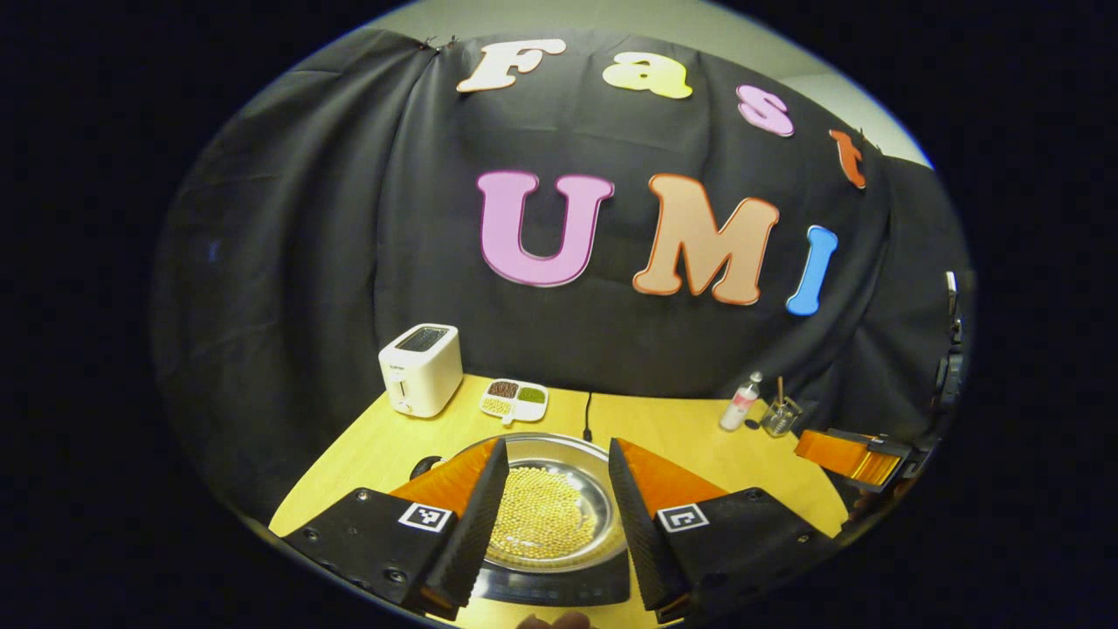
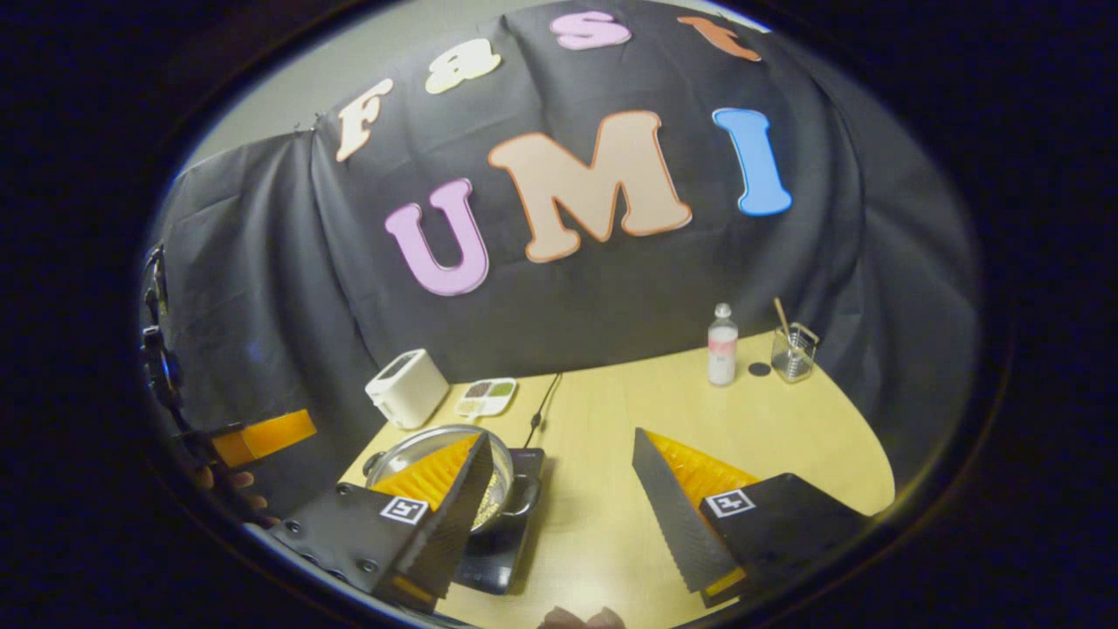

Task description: First push the handle of the pot to place it horizontally, then grasp the pot with both hands and set it on the induction cooktop.

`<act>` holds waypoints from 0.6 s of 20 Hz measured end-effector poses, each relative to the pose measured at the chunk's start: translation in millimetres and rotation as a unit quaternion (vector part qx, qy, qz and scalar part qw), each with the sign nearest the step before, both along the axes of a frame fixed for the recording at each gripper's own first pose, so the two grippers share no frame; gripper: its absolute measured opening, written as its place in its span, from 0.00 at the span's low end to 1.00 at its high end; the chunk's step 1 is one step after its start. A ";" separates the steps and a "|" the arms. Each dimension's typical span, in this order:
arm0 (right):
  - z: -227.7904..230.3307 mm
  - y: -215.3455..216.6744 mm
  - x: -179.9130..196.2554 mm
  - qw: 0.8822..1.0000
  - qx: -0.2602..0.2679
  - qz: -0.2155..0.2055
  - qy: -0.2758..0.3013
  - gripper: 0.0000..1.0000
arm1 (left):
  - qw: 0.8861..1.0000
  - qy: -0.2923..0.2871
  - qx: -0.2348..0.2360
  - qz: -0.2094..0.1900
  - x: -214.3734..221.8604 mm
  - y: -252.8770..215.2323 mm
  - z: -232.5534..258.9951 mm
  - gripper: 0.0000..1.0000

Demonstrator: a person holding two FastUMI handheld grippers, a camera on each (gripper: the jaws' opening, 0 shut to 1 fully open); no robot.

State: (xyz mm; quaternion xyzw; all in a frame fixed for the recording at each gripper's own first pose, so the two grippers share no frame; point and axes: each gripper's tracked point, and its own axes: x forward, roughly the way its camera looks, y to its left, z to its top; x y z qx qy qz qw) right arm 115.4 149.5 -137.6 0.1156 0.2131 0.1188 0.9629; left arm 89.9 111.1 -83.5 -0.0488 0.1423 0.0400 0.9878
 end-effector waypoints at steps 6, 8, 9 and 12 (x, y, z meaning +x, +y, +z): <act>50.6 -38.7 -44.6 0.998 -0.001 -0.026 -0.054 0.92 | 0.998 -0.052 0.018 -0.030 -46.3 -44.6 45.5 0.71; 62.4 -52.2 -63.3 0.996 -0.016 -0.048 -0.070 0.92 | 0.996 -0.068 0.034 -0.044 -62.5 -49.3 58.8 0.67; 69.4 -58.1 -75.2 0.995 -0.030 -0.057 -0.080 0.92 | 0.995 -0.074 0.041 -0.050 -73.4 -50.1 62.9 0.71; 84.2 -72.6 -118.7 0.988 -0.083 -0.072 -0.107 0.92 | 0.992 -0.100 0.039 -0.062 -106.8 -55.8 73.4 0.75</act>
